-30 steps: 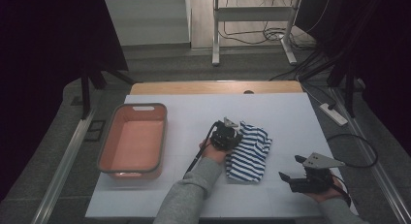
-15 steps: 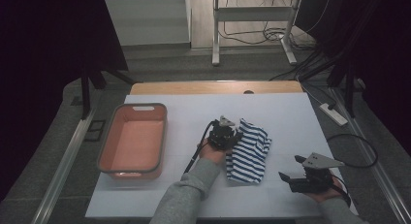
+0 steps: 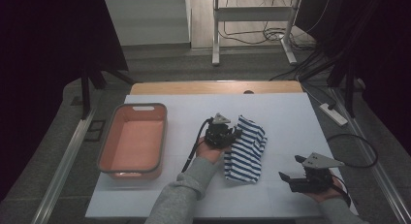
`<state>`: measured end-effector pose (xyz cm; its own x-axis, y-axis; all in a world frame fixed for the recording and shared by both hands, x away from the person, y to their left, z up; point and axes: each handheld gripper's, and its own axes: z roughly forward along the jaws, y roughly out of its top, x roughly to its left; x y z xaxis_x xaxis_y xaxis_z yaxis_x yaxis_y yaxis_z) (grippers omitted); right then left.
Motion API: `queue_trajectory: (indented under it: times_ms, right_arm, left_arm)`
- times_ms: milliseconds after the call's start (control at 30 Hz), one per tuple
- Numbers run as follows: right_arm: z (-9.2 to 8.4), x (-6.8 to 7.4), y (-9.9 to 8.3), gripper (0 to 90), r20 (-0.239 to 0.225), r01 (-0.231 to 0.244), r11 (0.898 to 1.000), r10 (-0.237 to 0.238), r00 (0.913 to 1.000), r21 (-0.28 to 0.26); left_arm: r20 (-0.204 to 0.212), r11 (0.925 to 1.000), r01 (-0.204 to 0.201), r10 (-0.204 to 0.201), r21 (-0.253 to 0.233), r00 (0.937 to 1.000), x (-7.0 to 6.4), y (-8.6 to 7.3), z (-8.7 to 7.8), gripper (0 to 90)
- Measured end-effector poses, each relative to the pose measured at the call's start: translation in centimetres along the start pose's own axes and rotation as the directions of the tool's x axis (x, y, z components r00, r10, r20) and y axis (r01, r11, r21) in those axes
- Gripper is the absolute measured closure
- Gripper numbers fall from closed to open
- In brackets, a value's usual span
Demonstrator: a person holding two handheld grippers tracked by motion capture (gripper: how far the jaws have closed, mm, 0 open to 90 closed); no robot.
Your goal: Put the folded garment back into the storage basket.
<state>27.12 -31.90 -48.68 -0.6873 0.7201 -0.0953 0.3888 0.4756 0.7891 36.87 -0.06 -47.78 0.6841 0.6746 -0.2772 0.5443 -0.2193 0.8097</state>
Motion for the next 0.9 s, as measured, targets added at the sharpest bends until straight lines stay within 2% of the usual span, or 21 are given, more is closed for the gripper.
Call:
queue_trajectory:
  times_ms: [333, 500, 800, 900]
  right_arm:
    - [0.0, 0.0, 0.0, 16.3, 0.004, 0.001, 1.0, -0.001, 1.0, 0.001]
    - [0.0, 0.0, 0.0, 16.4, 0.005, 0.001, 1.0, -0.001, 1.0, 0.001]
    - [0.0, 0.0, 0.0, 16.4, 0.008, 0.001, 1.0, -0.001, 1.0, 0.002]
    - [0.0, -0.1, 0.0, 16.5, 0.009, 0.001, 1.0, -0.001, 1.0, 0.002]
  left_arm:
    - [0.031, 0.9992, -0.004, 0.005, -0.039, 0.9995, -0.6, 0.3, -1.1, 76.5]
    - [0.074, 0.9969, 0.012, -0.006, -0.077, 0.9973, -0.9, 0.6, -2.0, 76.6]
    - [0.079, 0.9949, 0.0, 0.008, -0.101, 0.9968, -1.3, 0.8, -2.8, 76.6]
    - [0.098, 0.9933, 0.007, 0.004, -0.115, 0.9952, -1.3, 0.8, -3.0, 76.6]
